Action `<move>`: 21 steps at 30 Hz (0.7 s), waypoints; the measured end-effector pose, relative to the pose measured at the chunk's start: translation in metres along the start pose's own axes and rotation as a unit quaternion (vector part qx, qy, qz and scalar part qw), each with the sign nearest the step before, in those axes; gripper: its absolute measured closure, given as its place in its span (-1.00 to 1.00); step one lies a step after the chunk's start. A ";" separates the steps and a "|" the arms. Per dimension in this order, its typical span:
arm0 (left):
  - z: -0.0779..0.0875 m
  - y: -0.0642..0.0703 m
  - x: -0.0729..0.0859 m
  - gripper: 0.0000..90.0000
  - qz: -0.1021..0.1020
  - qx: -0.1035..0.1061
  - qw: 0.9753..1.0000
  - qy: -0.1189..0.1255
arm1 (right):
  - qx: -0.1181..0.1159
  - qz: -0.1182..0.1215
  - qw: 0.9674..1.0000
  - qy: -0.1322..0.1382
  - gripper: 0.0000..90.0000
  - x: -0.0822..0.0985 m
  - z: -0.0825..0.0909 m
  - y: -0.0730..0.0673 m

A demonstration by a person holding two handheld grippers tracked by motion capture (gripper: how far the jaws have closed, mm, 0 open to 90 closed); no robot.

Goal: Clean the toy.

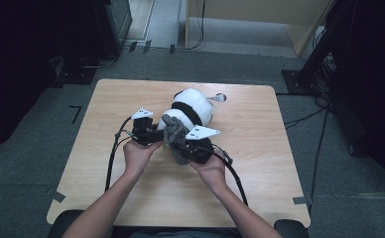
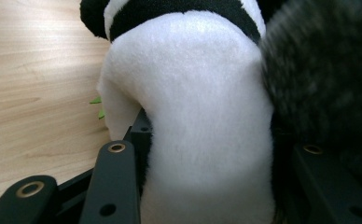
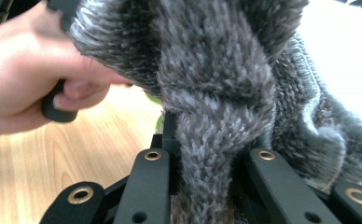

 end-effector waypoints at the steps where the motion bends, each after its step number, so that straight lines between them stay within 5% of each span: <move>1: 0.000 -0.001 -0.001 0.19 0.004 0.001 1.000 0.002 | -0.002 0.002 1.000 -0.003 0.73 0.001 -0.001 -0.001; 17: 0.002 -0.004 -0.002 0.18 0.038 0.007 0.999 0.013 | 0.008 0.050 0.997 -0.058 0.75 0.019 -0.028 -0.011; 21: 0.005 0.003 -0.008 0.18 0.073 0.054 0.995 0.029 | 0.002 0.044 0.995 -0.094 0.75 0.031 -0.039 -0.014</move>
Point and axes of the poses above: each handheld gripper's, and its own axes: z roughly backward along the jaws, x roughly out of its underside, y roughly to its right, the point moved 7 cm from there along -z, roughly forward along the jaws, and after that the axes turned 1 degree about -y, right-handed, at the moved point
